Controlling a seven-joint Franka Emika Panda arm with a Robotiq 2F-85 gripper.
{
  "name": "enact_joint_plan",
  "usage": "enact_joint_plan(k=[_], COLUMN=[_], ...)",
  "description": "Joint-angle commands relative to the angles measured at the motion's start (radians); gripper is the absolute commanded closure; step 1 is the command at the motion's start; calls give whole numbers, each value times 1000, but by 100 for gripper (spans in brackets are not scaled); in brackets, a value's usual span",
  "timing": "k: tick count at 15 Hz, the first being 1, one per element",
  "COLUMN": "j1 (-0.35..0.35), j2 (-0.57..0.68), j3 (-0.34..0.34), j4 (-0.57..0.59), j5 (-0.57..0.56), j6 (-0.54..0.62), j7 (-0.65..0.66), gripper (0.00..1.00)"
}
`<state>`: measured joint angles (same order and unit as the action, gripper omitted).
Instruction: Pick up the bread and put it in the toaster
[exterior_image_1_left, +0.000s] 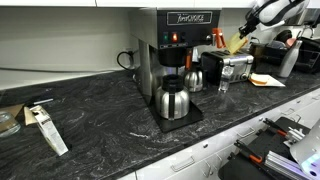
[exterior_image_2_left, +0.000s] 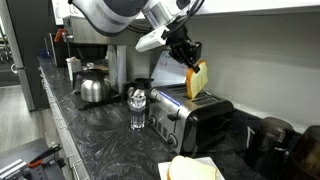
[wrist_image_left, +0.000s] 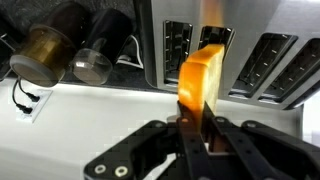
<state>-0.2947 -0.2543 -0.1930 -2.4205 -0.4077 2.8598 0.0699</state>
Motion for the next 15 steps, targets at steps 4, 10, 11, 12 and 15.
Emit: enact_joint_plan(k=[4, 10, 11, 12, 15], j1=[-16, 1, 2, 4, 10], j2=[3, 1, -1, -4, -9], j3=[23, 14, 13, 14, 13], j4=[34, 59, 61, 63, 66], j5=[-10, -1, -1, 4, 13], j6=[-102, -192, -203, -225, -251], j7=[-56, -116, -121, -123, -114], gripper=[97, 97, 97, 61, 49])
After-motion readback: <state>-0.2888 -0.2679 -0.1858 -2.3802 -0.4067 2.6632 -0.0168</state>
